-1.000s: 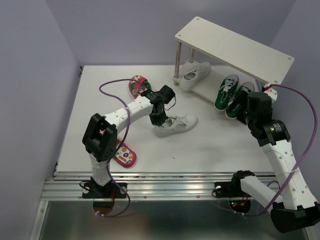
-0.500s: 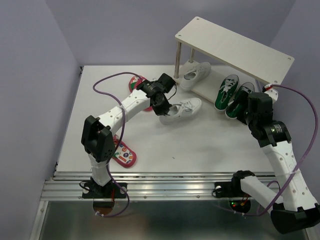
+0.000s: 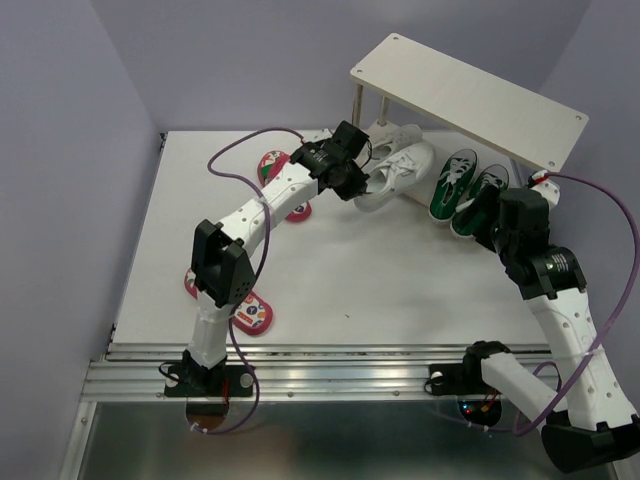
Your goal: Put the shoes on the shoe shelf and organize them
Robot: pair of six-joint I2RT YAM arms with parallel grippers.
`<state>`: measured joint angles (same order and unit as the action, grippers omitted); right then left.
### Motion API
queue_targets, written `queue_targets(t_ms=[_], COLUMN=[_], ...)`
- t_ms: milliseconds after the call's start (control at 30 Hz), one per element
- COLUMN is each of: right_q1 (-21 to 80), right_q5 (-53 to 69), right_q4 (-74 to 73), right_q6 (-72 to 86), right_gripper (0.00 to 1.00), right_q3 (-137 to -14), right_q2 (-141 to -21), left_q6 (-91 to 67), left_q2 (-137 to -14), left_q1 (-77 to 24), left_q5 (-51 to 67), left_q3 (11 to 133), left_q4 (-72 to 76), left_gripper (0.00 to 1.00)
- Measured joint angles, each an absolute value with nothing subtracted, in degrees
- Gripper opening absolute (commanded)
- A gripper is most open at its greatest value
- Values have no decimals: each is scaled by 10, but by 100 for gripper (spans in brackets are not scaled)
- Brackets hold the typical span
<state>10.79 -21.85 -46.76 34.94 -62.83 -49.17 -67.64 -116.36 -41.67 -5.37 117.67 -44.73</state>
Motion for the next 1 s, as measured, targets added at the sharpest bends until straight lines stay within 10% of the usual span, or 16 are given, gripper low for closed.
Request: queue_targets(t_ms=[1000], right_q1=[108], right_q5=[-221], right_q4=[-480], right_q6=[347], right_gripper=[100], right_q3=[-629], right_q2=[-506], left_q6=[-832], left_q2=[-1315], left_q1=[-417], left_q5=[-4], left_q3=[1292], left_q4=[-338], left_gripper=[0])
